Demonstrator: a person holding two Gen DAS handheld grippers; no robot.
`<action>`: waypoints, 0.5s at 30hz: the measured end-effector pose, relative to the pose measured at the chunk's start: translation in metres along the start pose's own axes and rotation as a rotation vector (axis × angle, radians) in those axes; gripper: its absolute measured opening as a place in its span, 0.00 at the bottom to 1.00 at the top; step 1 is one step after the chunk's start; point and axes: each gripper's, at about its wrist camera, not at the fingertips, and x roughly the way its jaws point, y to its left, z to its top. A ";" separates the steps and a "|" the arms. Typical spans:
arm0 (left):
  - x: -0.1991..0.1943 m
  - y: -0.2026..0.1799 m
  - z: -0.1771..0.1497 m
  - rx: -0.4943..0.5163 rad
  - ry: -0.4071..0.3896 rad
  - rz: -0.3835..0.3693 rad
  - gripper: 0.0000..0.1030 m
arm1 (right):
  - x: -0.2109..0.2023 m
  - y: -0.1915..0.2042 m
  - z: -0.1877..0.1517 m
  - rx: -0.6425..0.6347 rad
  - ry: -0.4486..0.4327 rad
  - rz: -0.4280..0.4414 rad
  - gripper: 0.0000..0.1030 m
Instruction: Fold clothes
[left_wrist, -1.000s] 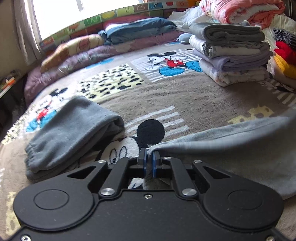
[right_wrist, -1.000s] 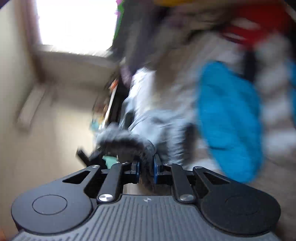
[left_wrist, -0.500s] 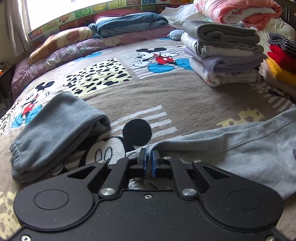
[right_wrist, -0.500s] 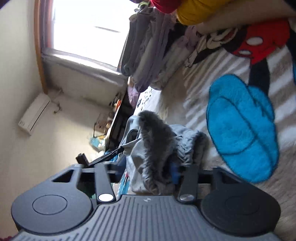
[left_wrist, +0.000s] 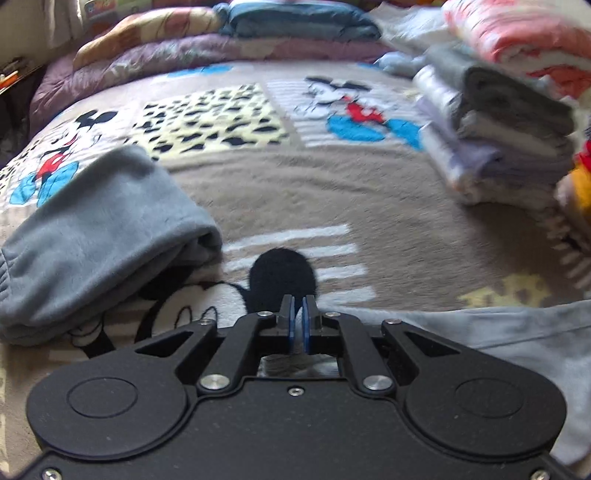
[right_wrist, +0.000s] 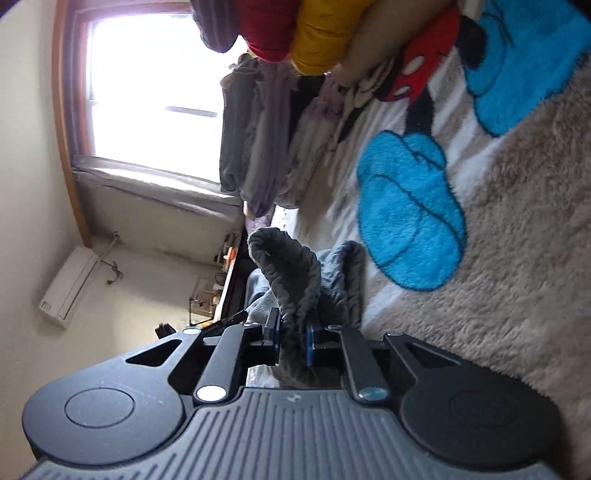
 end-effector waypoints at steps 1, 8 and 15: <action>0.004 0.000 -0.001 -0.001 -0.012 0.016 0.03 | 0.002 0.000 0.000 -0.002 -0.005 0.000 0.14; -0.042 0.016 -0.035 -0.099 -0.221 0.026 0.37 | -0.002 0.005 -0.006 -0.070 -0.032 0.011 0.24; -0.033 0.011 -0.046 -0.060 -0.173 -0.022 0.42 | -0.012 0.038 0.000 -0.262 -0.108 -0.054 0.61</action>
